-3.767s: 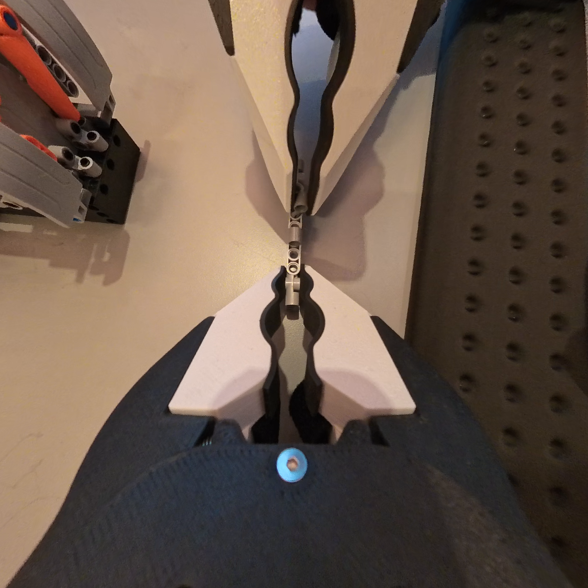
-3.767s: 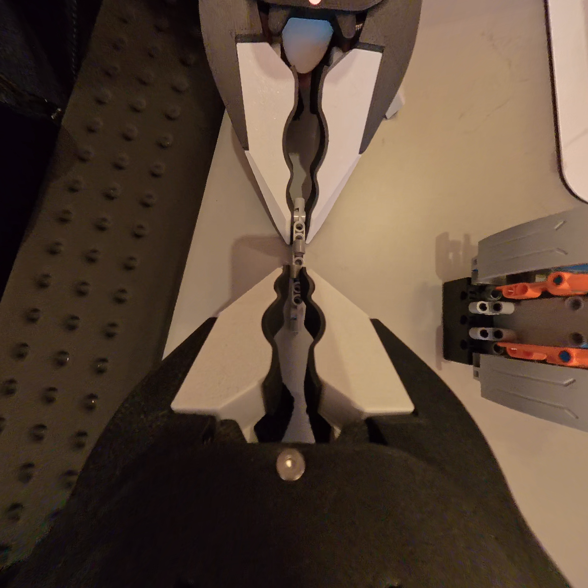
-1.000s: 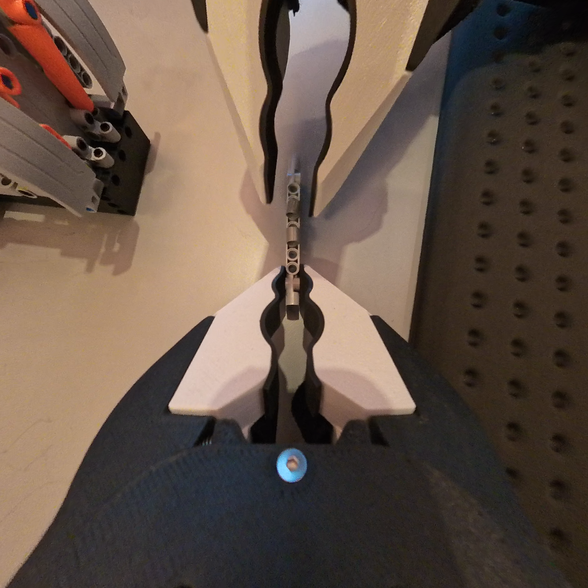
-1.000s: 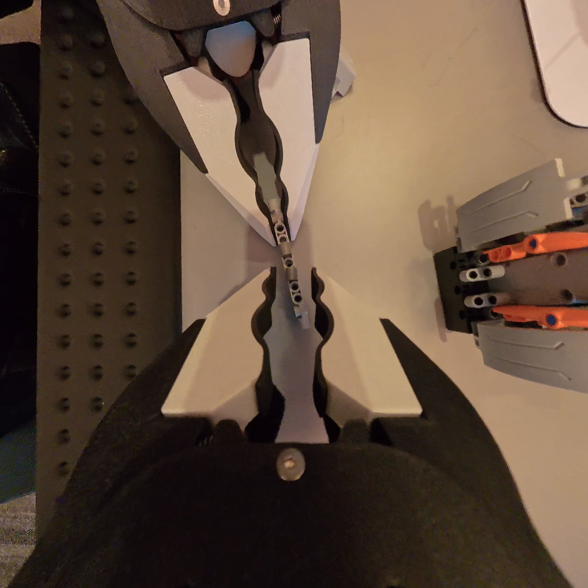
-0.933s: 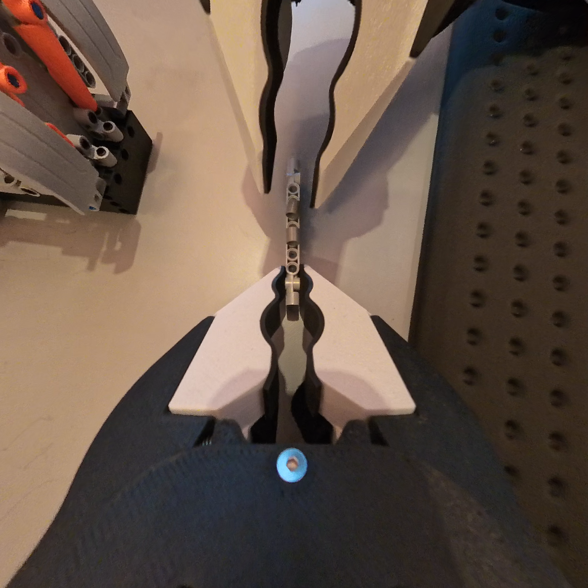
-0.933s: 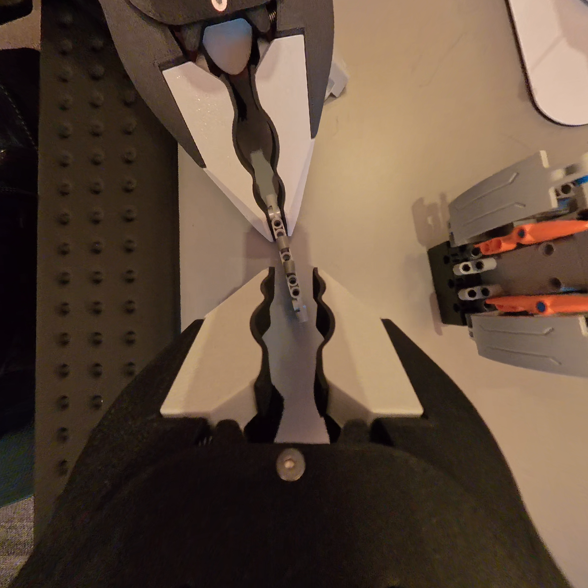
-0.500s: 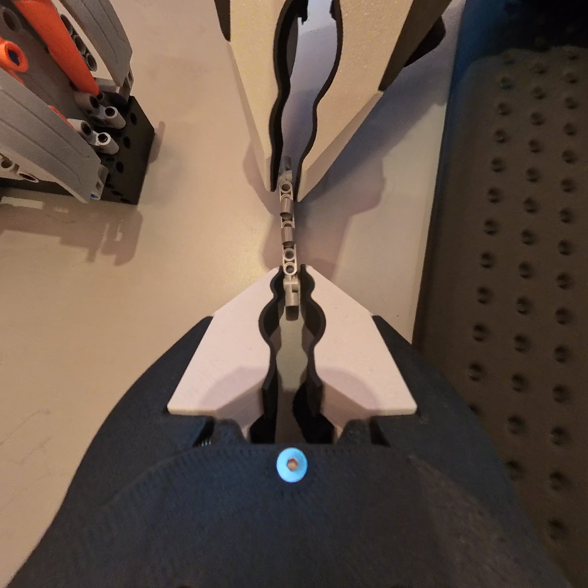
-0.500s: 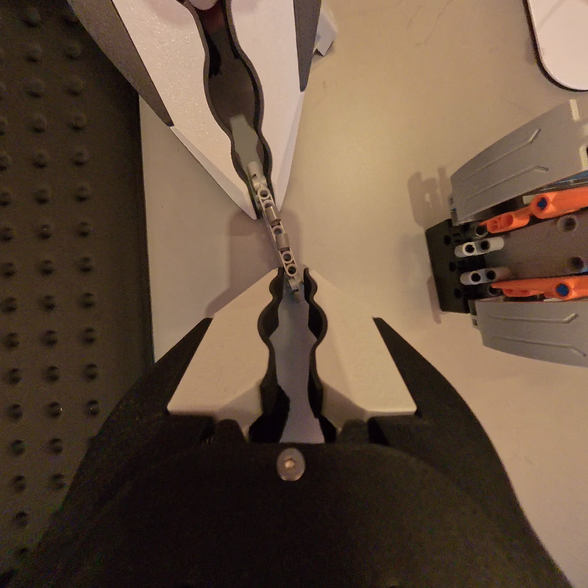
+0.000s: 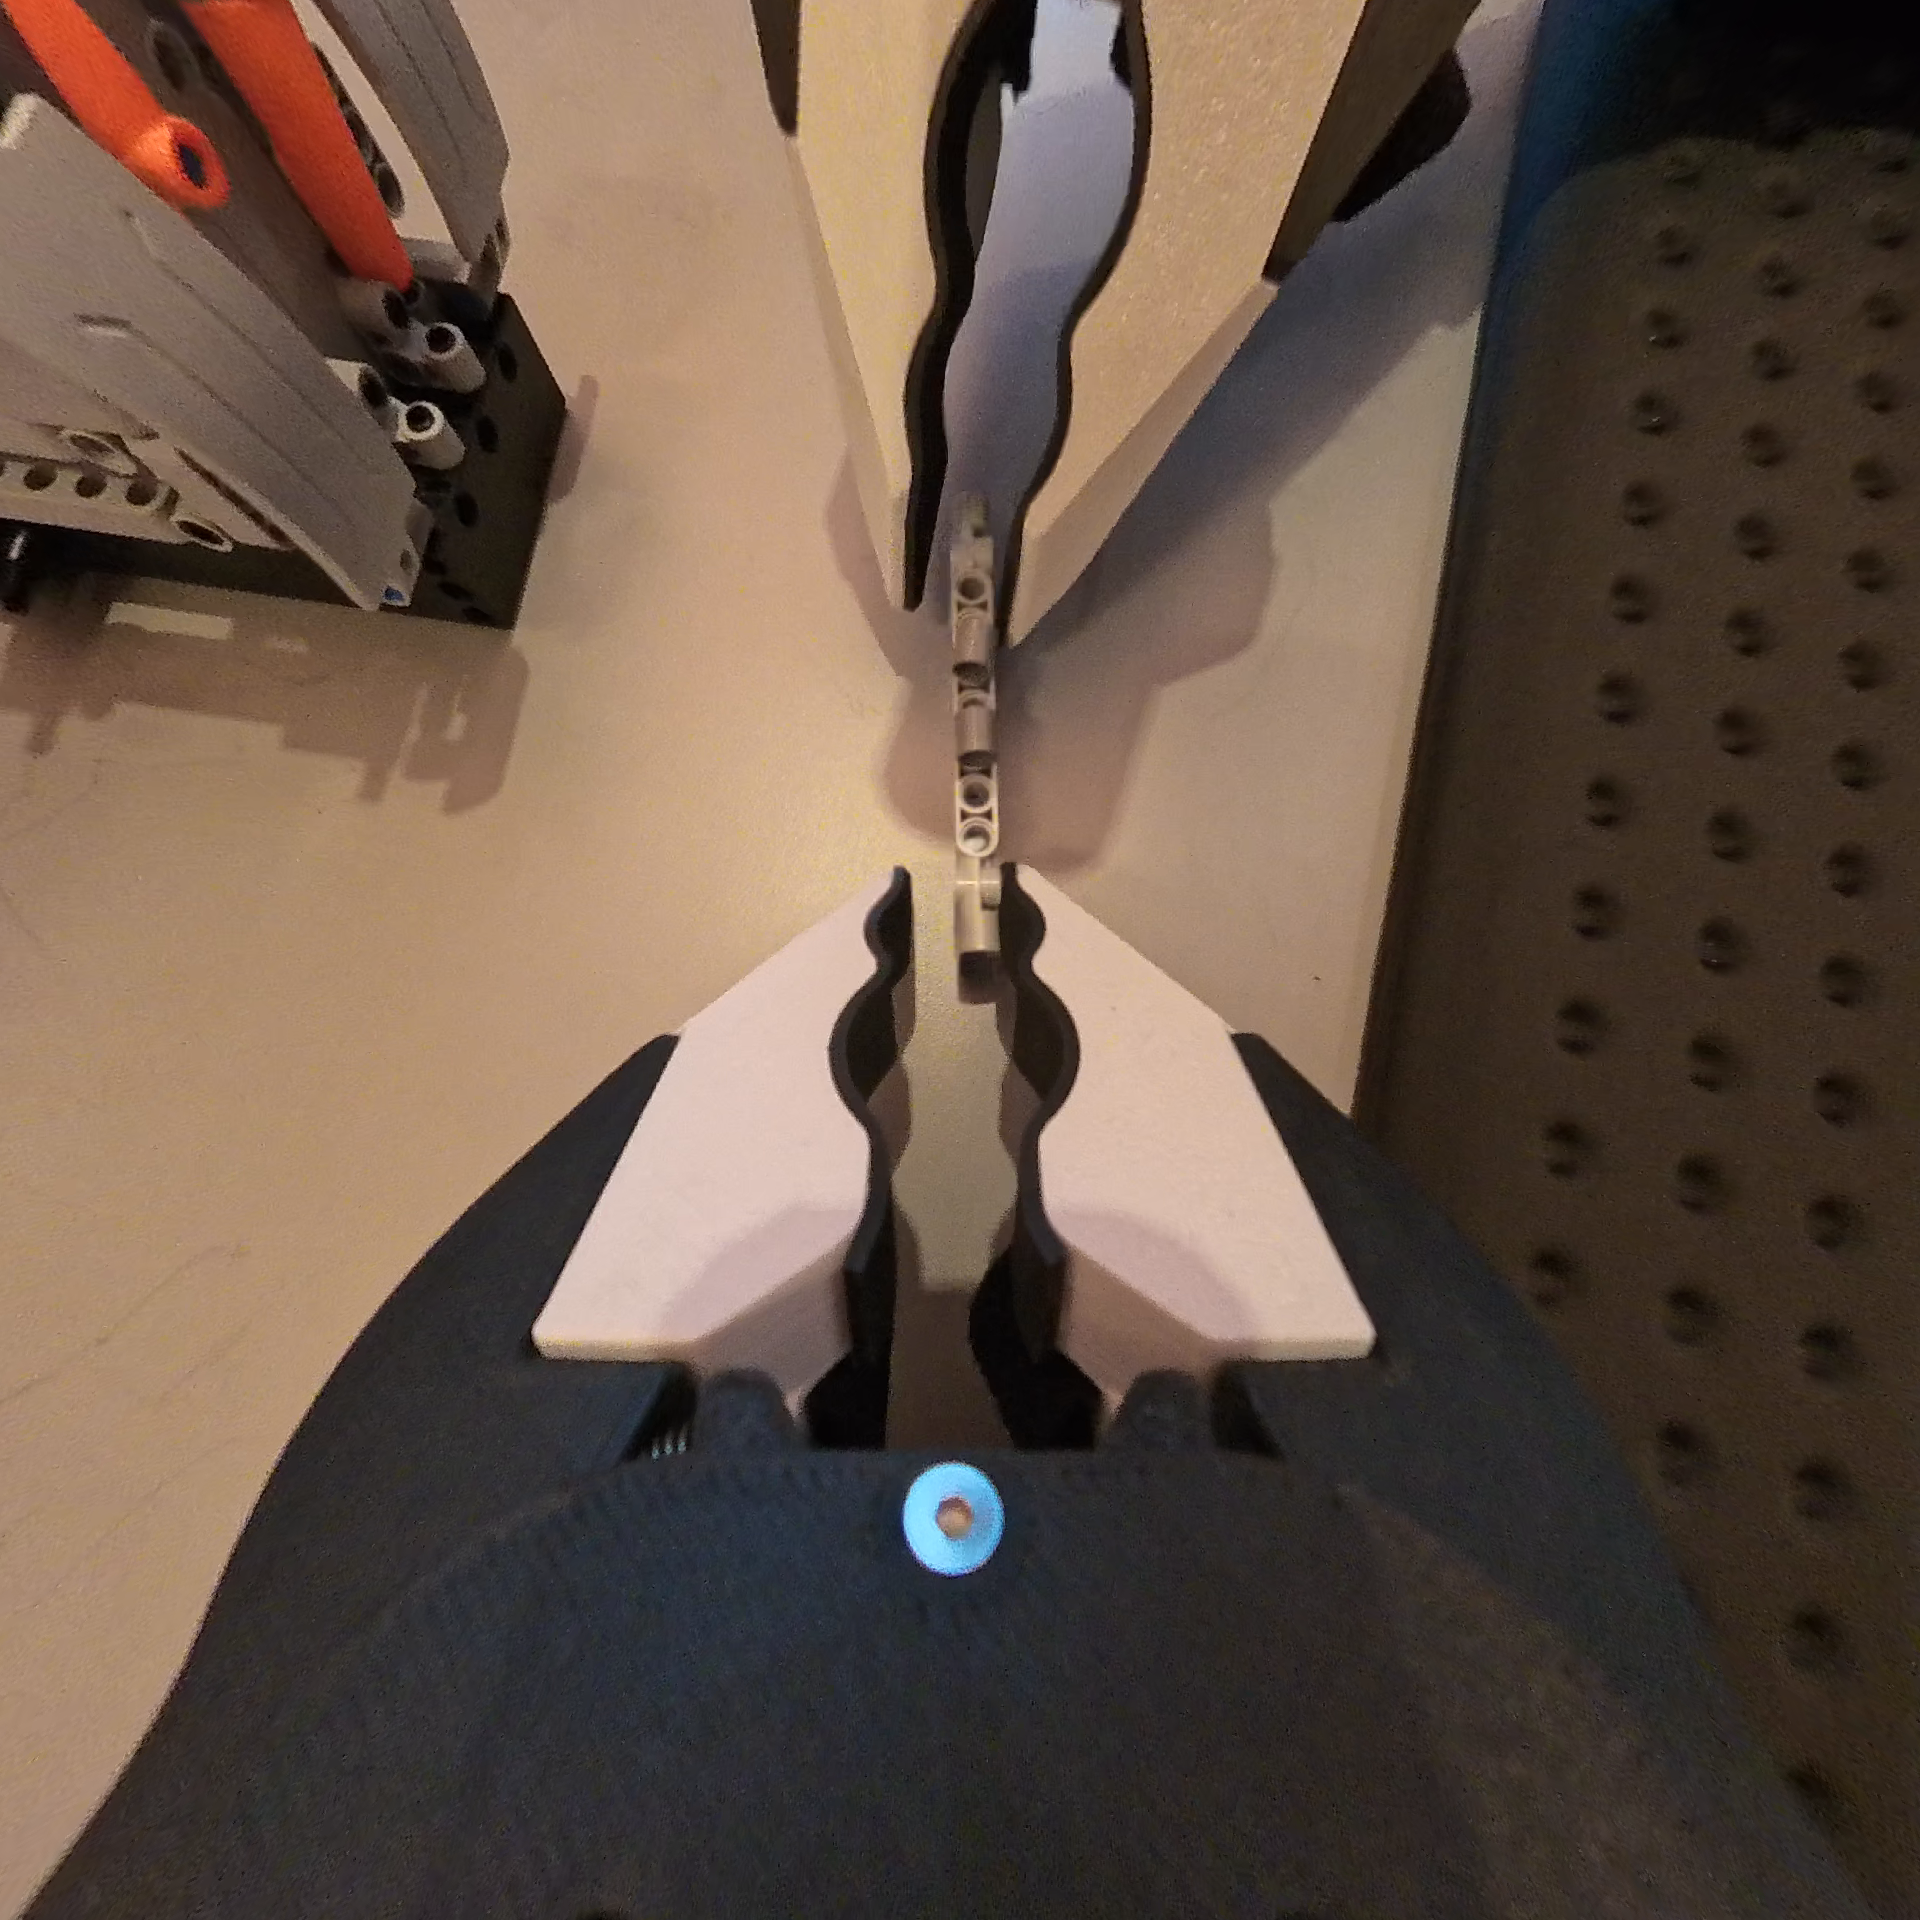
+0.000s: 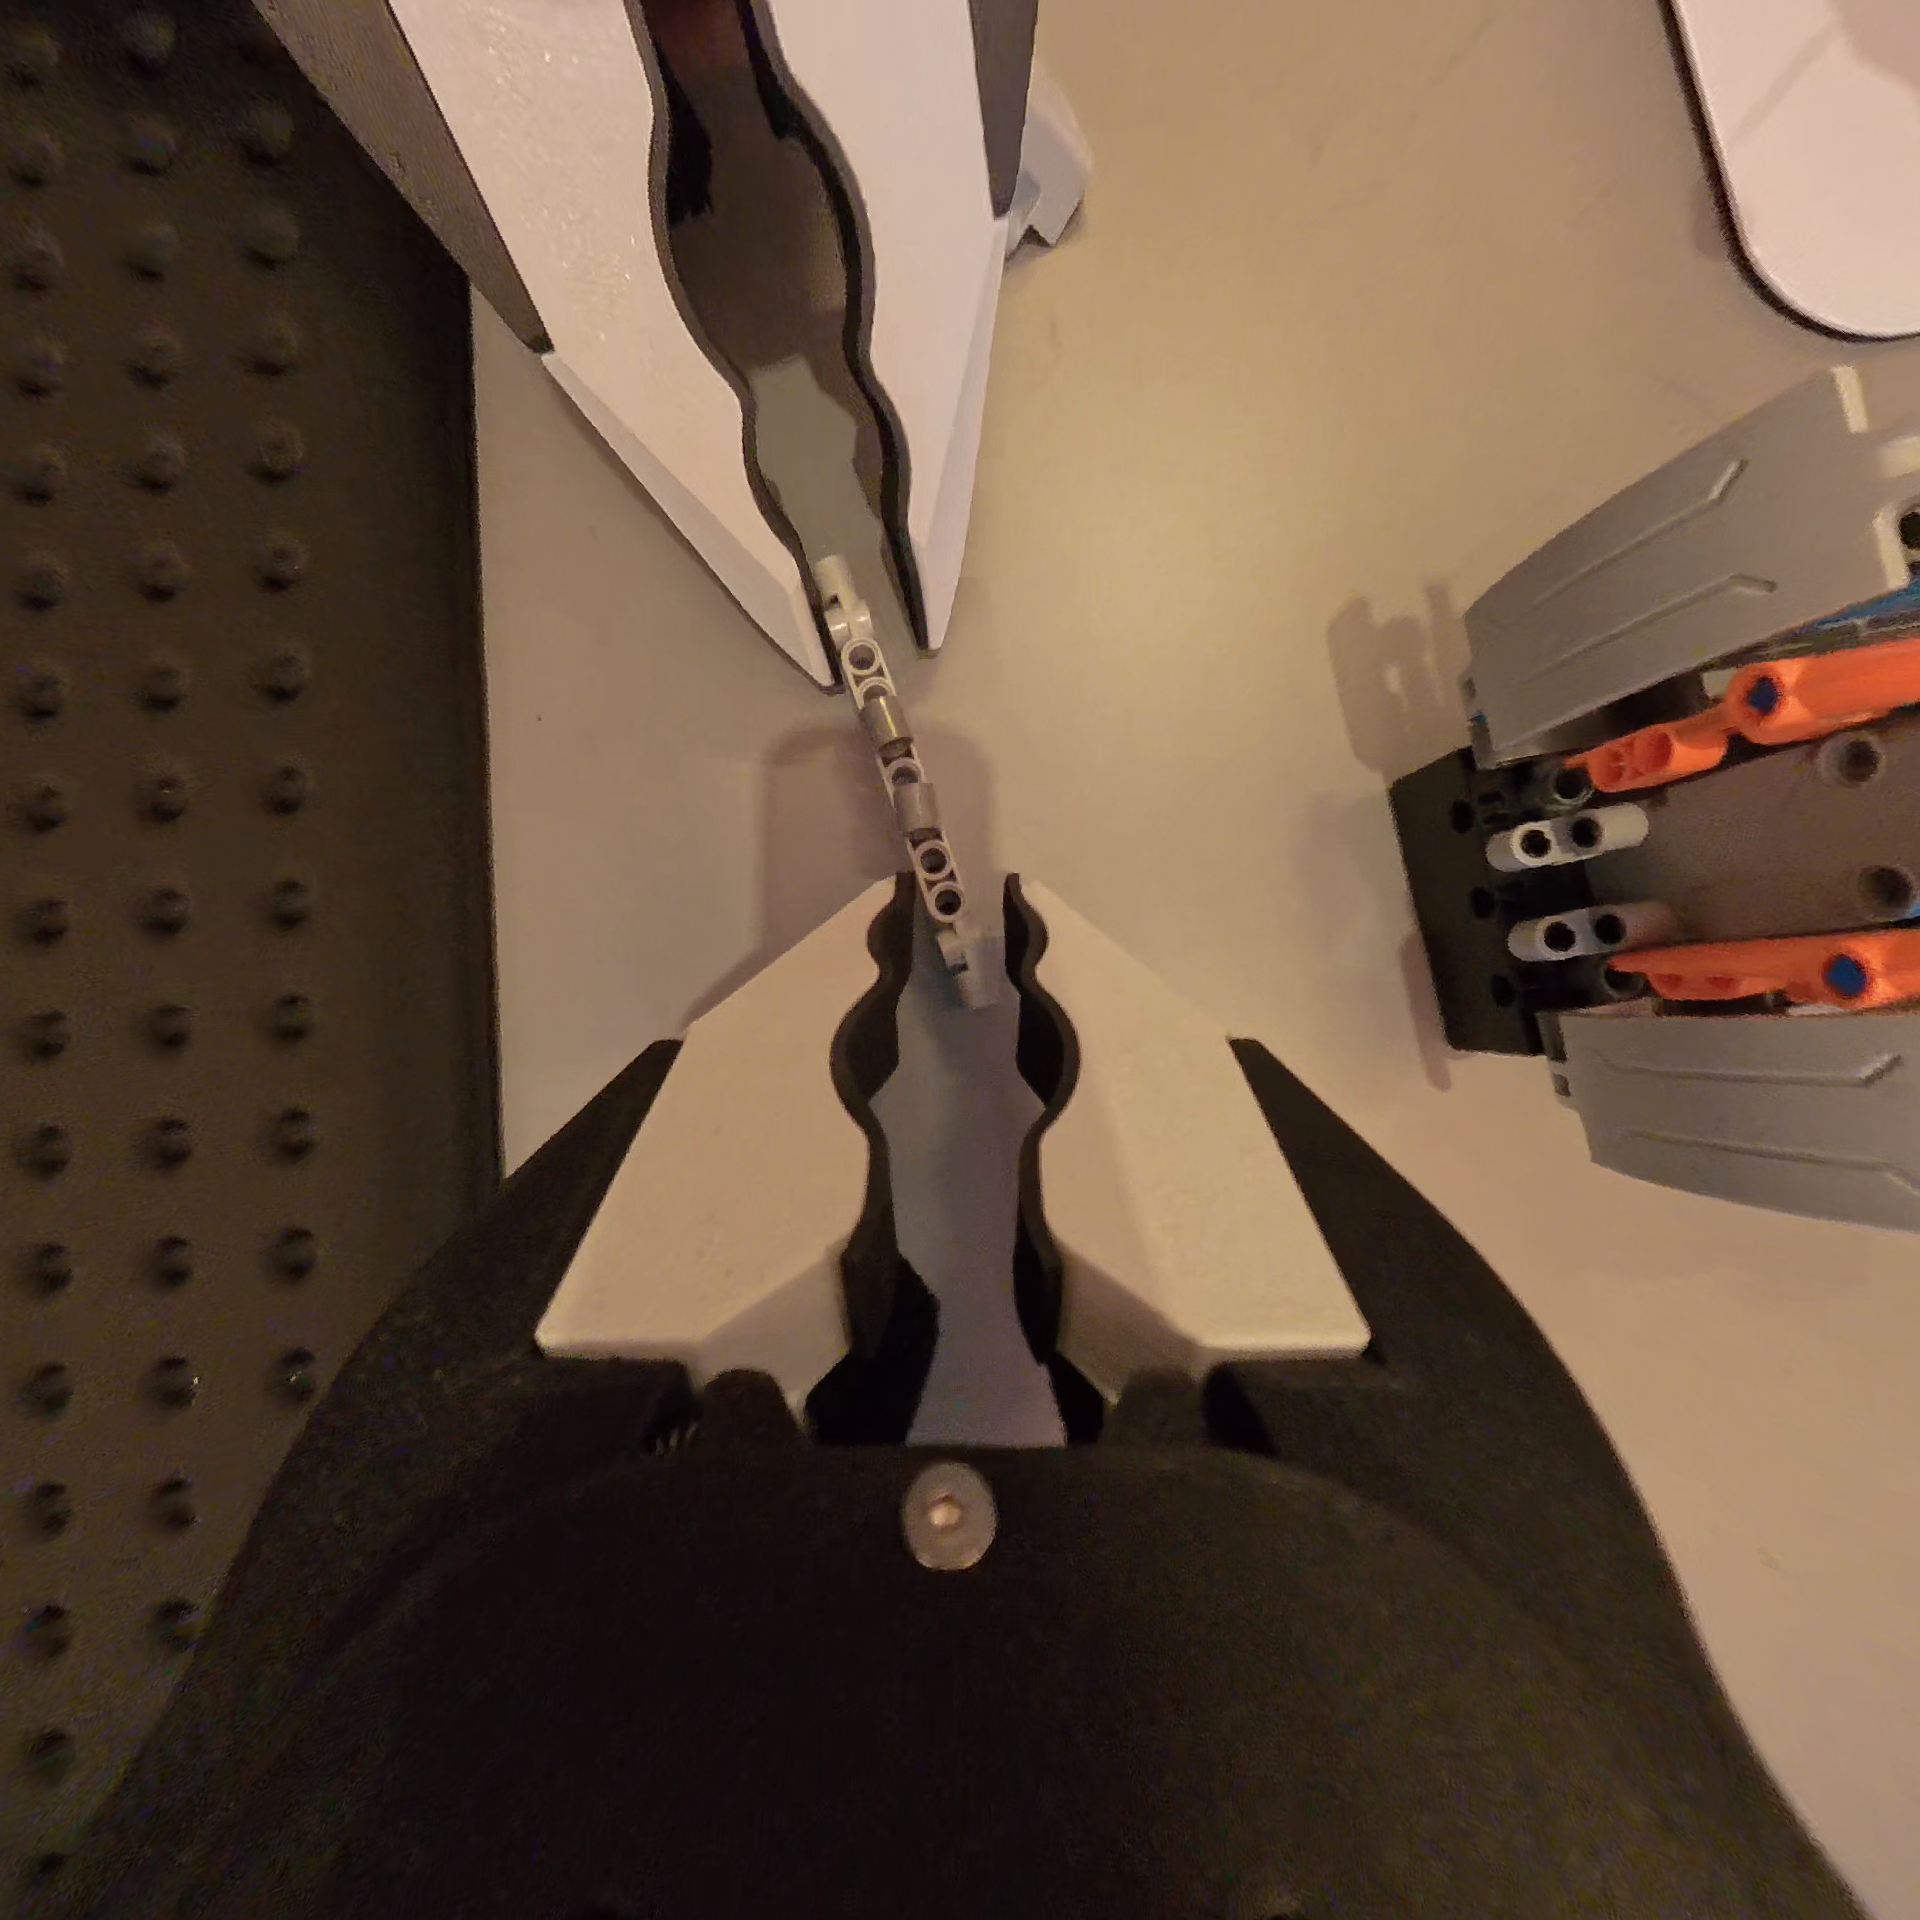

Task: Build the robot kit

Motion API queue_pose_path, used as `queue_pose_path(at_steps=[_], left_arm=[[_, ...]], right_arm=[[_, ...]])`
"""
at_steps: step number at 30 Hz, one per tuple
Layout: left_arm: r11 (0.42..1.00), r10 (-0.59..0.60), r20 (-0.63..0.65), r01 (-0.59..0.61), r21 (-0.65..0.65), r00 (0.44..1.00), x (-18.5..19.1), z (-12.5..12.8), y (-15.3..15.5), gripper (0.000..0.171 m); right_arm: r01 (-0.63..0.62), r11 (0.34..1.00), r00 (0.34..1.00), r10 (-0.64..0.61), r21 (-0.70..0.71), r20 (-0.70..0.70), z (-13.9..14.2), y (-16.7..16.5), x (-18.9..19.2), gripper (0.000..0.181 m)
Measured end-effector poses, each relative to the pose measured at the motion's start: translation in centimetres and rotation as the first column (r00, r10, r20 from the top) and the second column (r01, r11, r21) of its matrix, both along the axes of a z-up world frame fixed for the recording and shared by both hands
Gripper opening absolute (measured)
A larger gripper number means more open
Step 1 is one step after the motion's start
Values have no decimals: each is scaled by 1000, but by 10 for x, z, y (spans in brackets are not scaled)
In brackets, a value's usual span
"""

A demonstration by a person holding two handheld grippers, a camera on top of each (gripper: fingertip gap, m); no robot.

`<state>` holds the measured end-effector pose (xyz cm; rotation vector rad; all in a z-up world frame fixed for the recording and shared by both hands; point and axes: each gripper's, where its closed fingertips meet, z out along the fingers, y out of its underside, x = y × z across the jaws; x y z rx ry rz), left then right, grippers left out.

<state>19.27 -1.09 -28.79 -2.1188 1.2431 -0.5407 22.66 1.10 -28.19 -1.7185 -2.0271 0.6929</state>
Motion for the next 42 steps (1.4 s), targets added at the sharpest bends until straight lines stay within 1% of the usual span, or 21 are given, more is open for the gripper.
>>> queue_pose_path(at_steps=[2,7,12,16,19,21,24,26,28,29,30,31,32,33,34,37,38,41,42], left_arm=[[1000,3,7,-3,4,1000,-1,2,0,18],[1000,4,22,-5,17,1000,-5,7,-1,21],[999,2,54,-5,50,999,-4,20,-3,22],[993,2,110,-15,119,994,-4,42,-4,24],[985,10,189,-42,167,982,-8,64,-3,30],[981,-8,259,-42,187,966,-9,81,-6,35],[976,-36,352,-43,213,935,-7,103,-12,45],[977,-66,397,-21,211,915,-3,112,-19,52],[977,-97,423,6,212,901,3,116,-25,56],[977,-108,432,17,211,896,5,118,-28,60],[976,-95,422,1,219,901,3,117,-26,67],[975,-93,431,-5,222,897,1,119,-25,68],[977,-95,459,-7,214,883,-1,122,-26,68],[978,-99,488,-4,207,867,-2,126,-28,67],[979,-106,512,-1,204,852,-1,130,-29,73],[975,-115,524,-6,224,844,1,130,-32,80],[974,-114,541,-14,228,833,1,132,-32,83],[976,-114,576,-16,216,809,0,133,-33,85],[978,-109,575,-15,206,811,-1,131,-32,84]], right_arm=[[-8,1000,1000,8,-5,-6,0,-2,-1,20],[-5,1000,1000,4,-30,-24,3,-3,-1,23],[-12,999,999,10,-45,-50,7,-4,0,28],[-11,998,994,3,-66,-112,21,-3,2,34],[14,999,988,-21,-45,-154,33,3,4,34],[35,999,981,-37,-13,-192,44,4,3,33],[39,998,964,-27,41,-264,71,-8,-12,34],[33,998,949,-14,55,-314,88,-22,-29,34],[36,996,931,-5,79,-364,101,-32,-47,29],[41,996,930,-8,81,-368,104,-35,-53,32],[65,993,931,-24,102,-364,104,-32,-58,29],[77,992,926,-33,104,-375,105,-30,-61,26],[78,993,919,-39,84,-393,109,-30,-63,24],[85,994,910,-47,75,-411,112,-28,-64,18],[97,992,903,-54,78,-425,115,-26,-64,14],[117,986,906,-59,115,-419,116,-20,-65,3],[121,986,904,-60,119,-422,117,-19,-66,3],[114,988,909,-62,103,-412,116,-19,-69,2],[110,988,915,-57,109,-398,114,-18,-69,2]])
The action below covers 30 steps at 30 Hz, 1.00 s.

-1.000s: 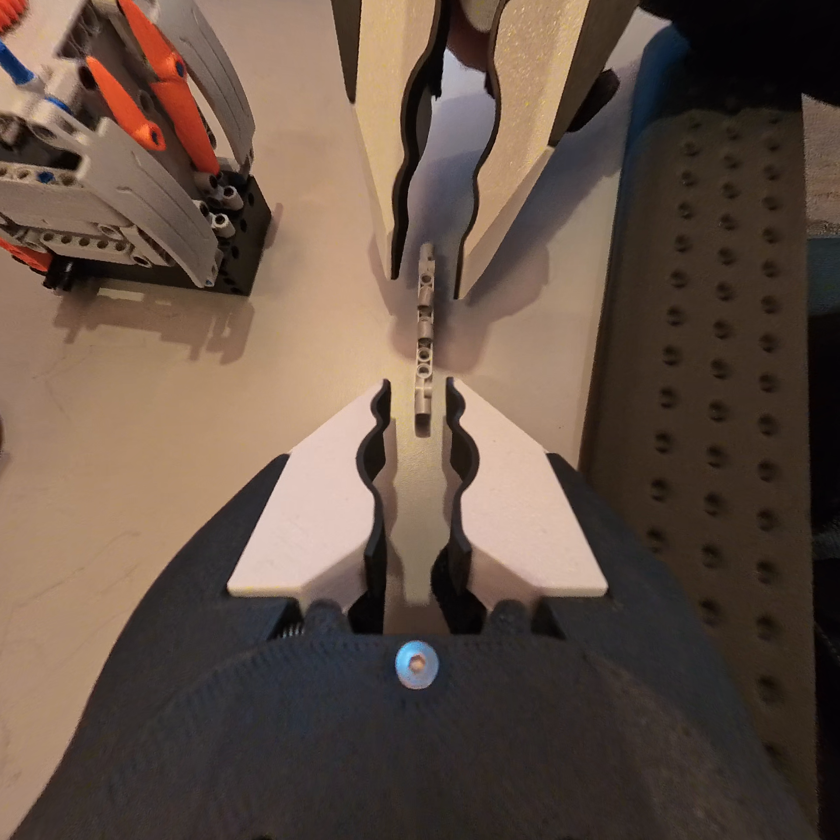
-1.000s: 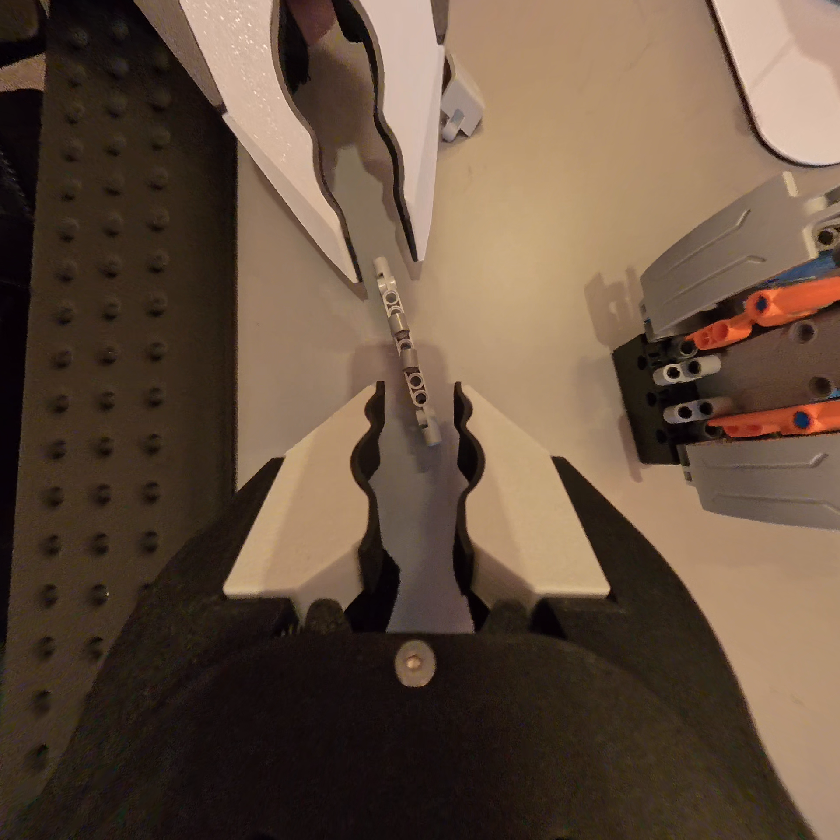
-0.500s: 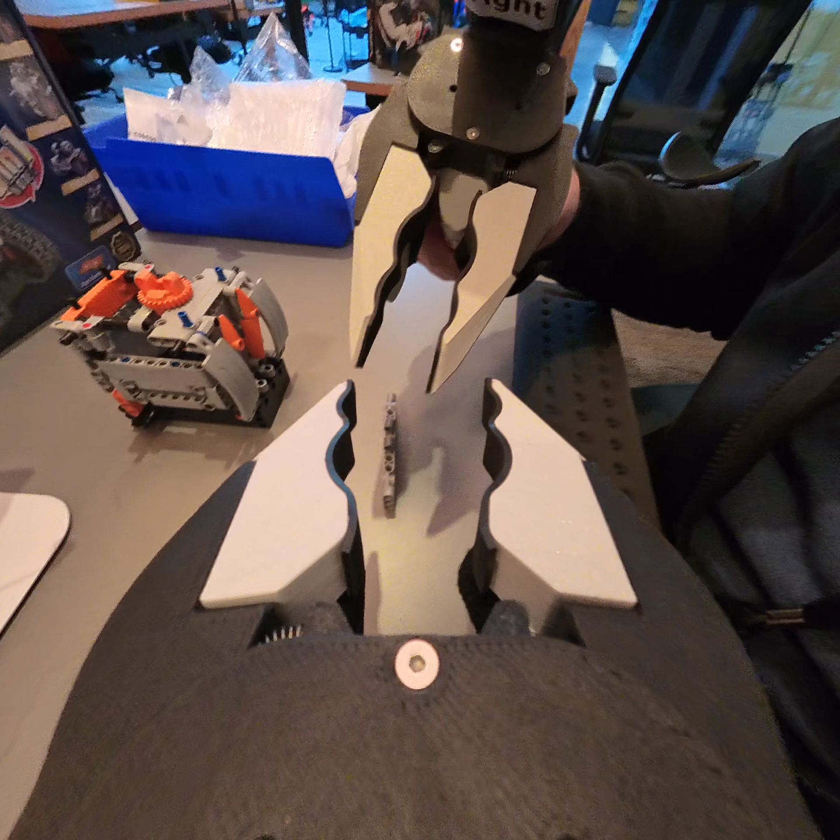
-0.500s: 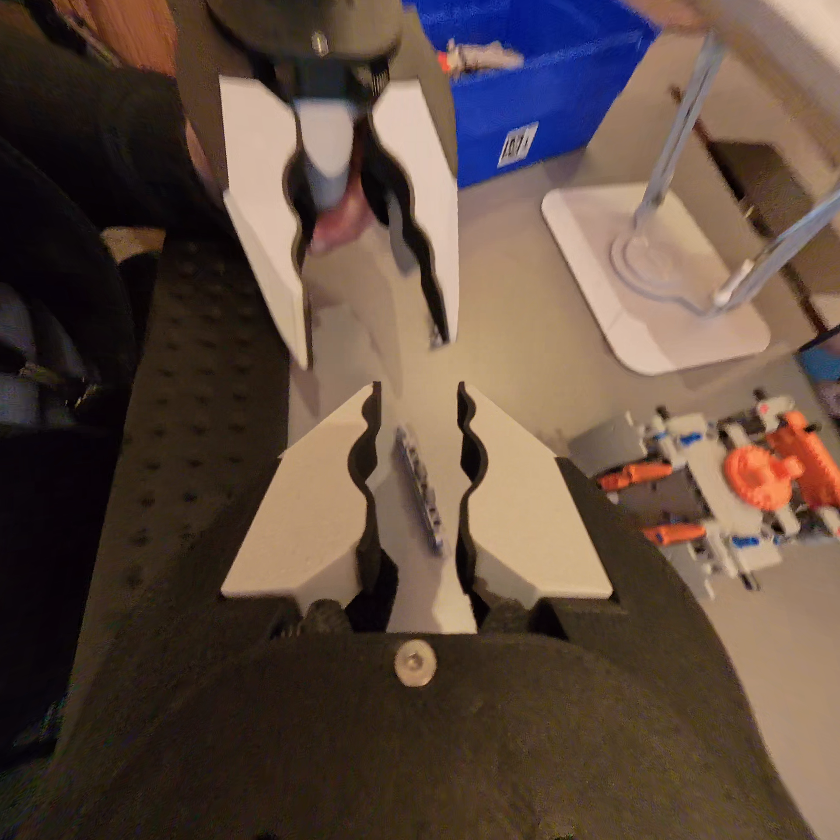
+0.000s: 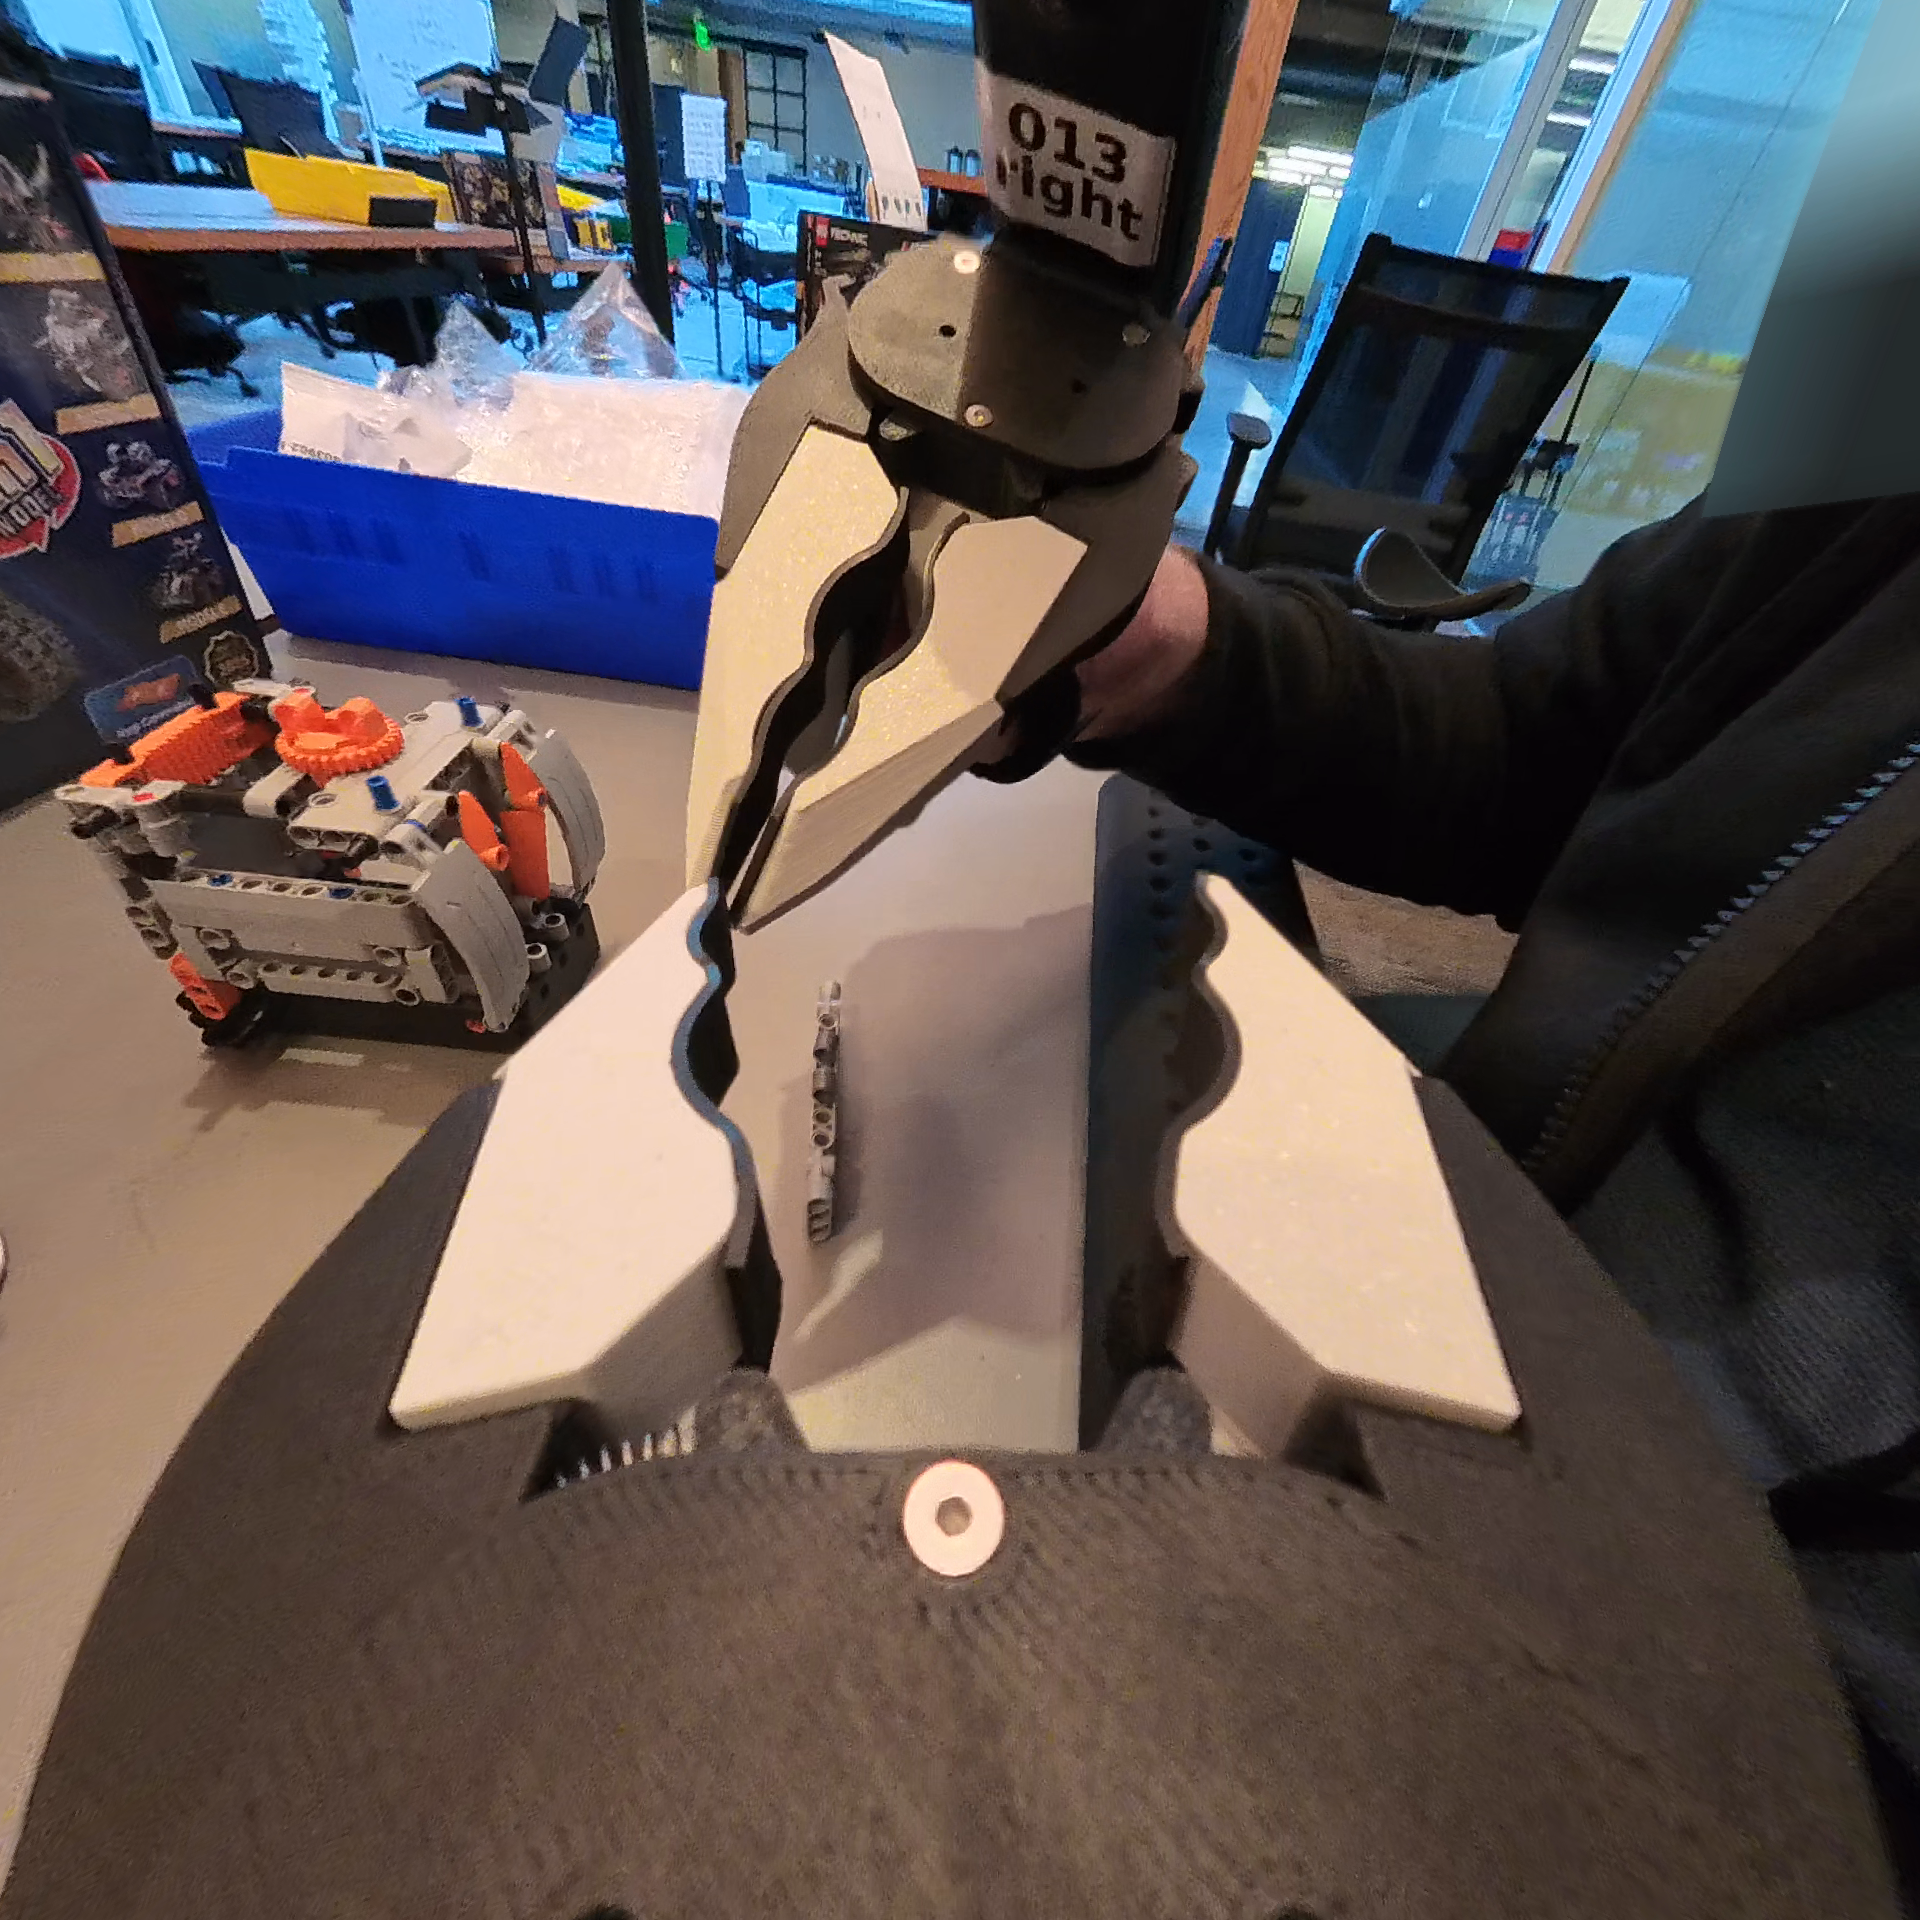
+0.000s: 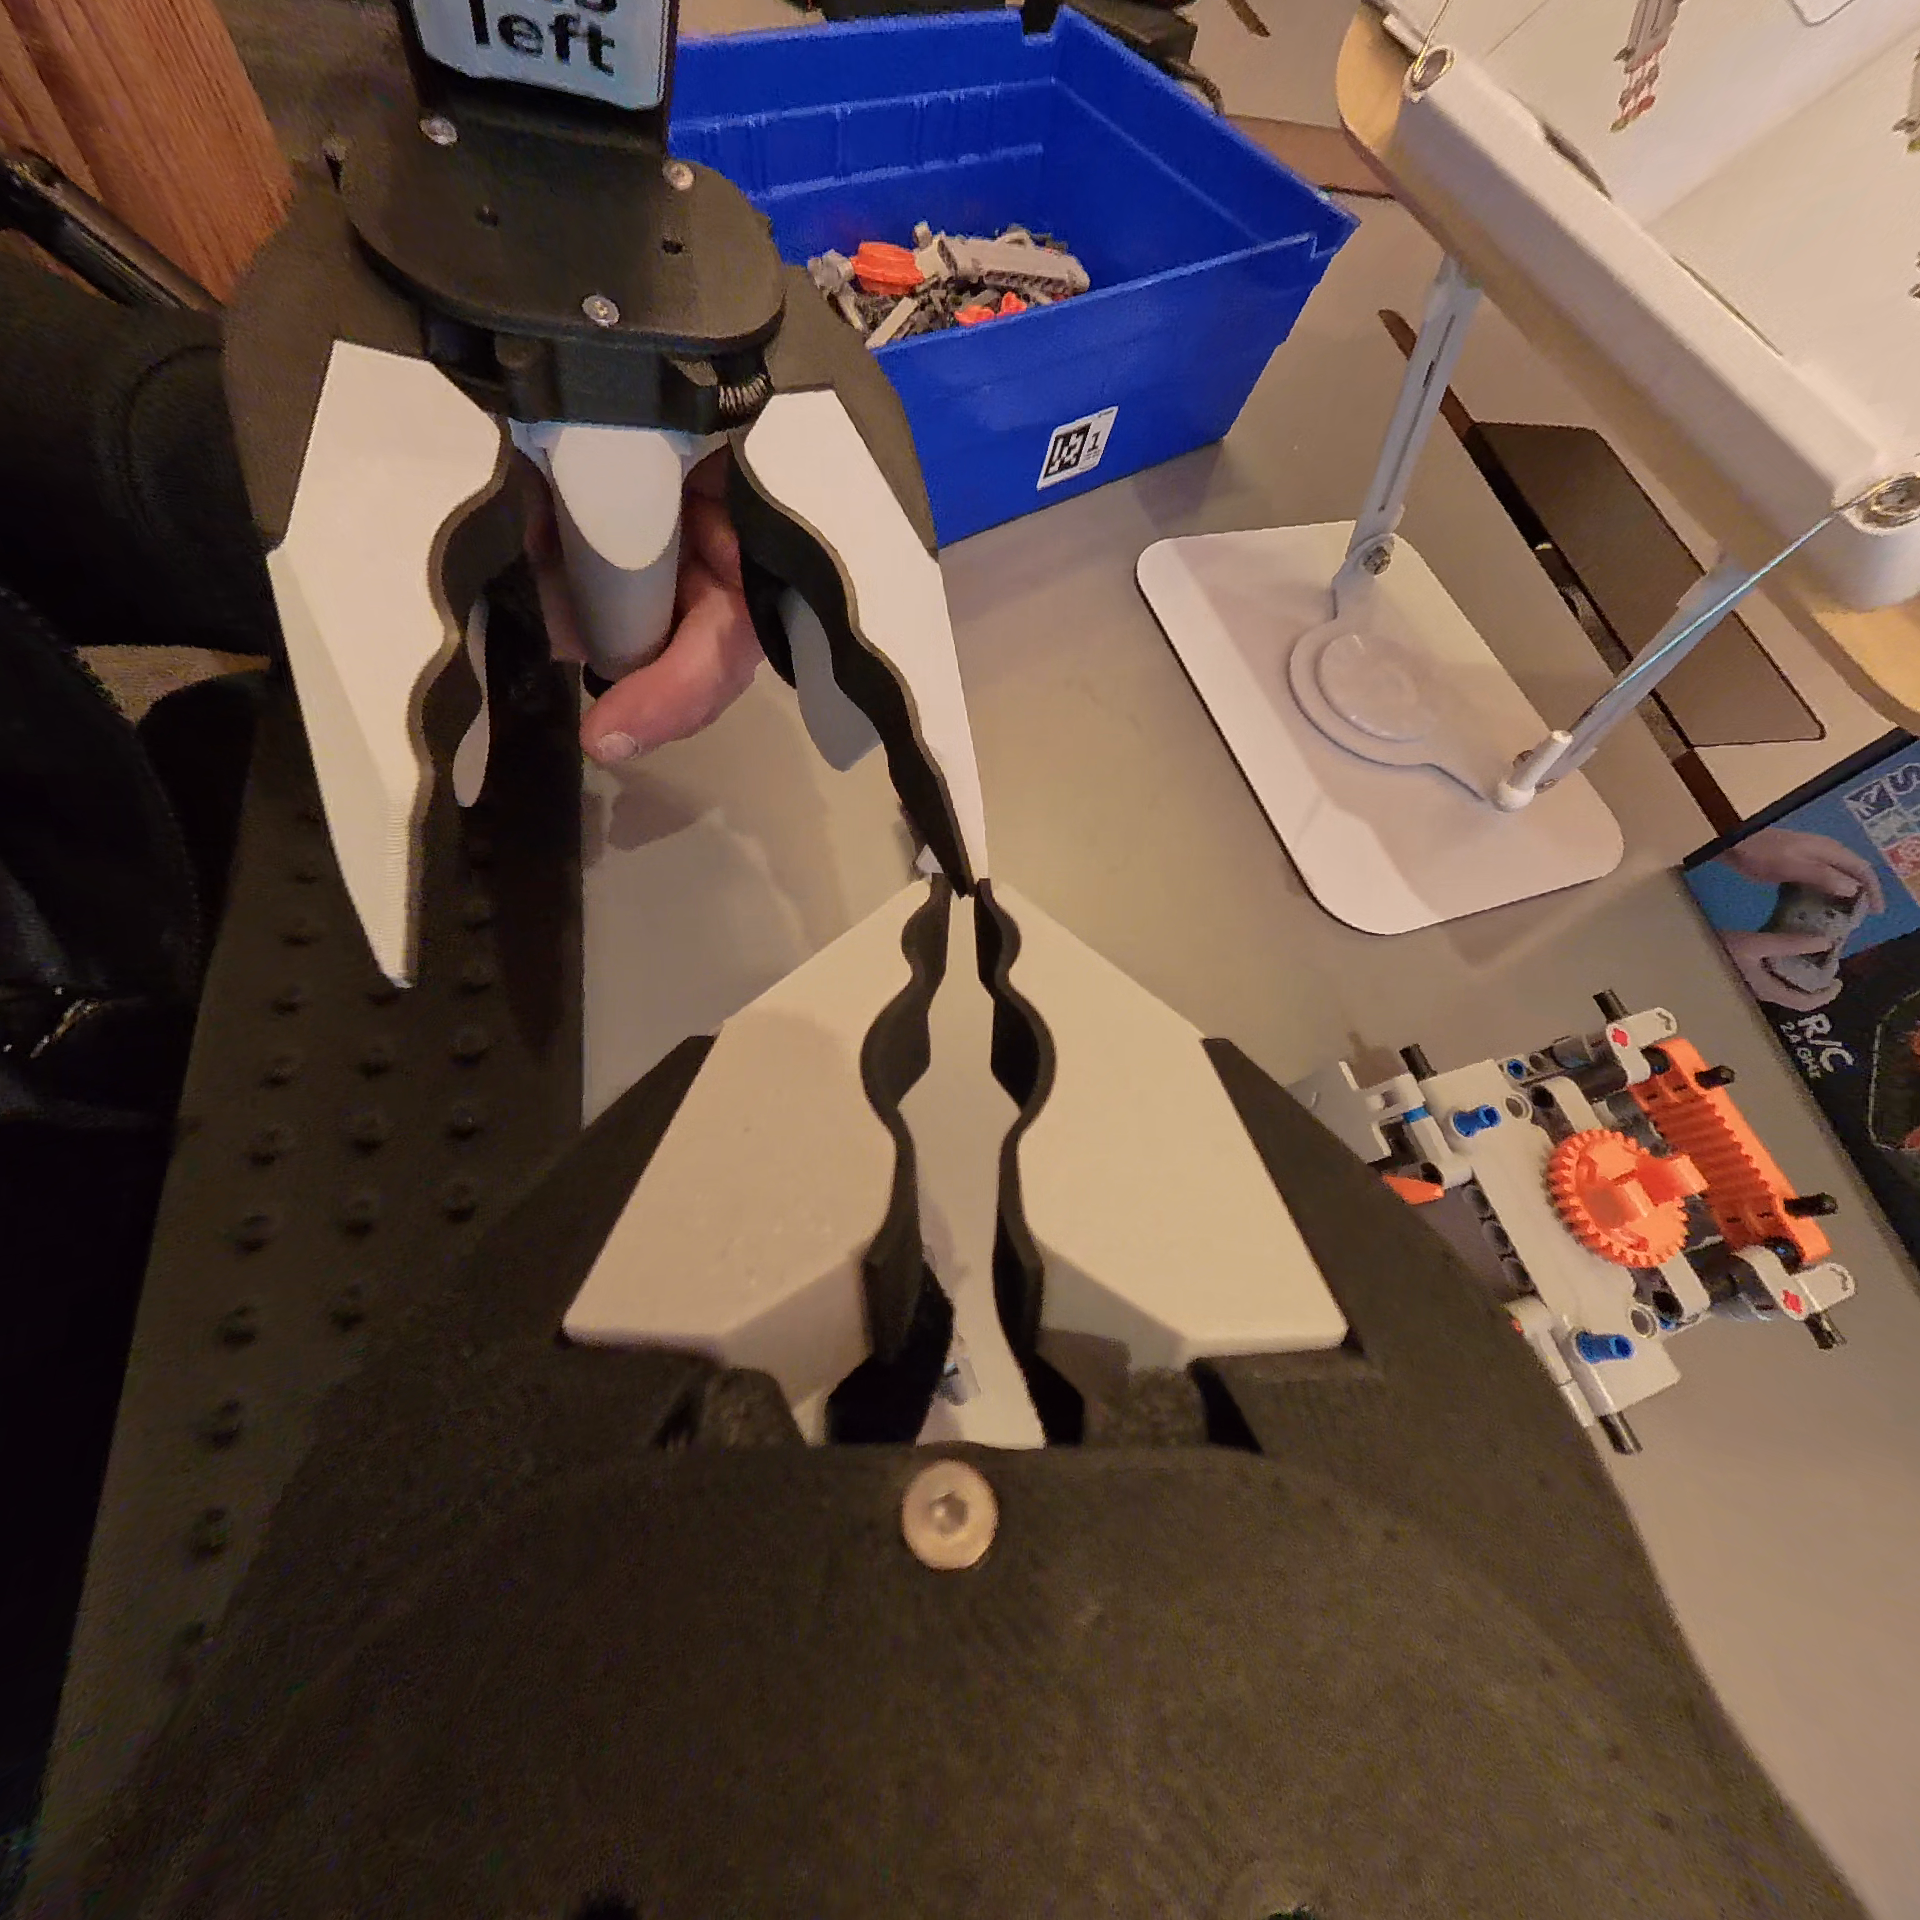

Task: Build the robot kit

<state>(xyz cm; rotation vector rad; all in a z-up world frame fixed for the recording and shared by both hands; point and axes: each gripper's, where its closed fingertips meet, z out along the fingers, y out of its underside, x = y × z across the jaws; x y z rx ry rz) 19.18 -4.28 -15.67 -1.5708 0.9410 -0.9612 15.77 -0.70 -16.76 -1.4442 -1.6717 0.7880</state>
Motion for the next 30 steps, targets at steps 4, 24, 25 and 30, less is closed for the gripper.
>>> queue_pose_path(at_steps=[4,24,25,30], left_arm=[[998,59,-28,-58,12,998,-9,0,7,61],[674,635,-558,-736,64,534,-314,33,-1,12],[665,615,-594,-746,38,518,-324,23,1,13],[668,508,-704,-743,-41,496,-340,-23,16,10]], right_arm=[[-34,999,999,33,-22,-23,2,-4,-4,2],[-4,987,999,-4,-163,-52,-40,25,5,17],[-4,986,999,-5,-170,-48,-42,26,5,17],[-6,980,999,-2,-199,-42,-48,28,5,17]])
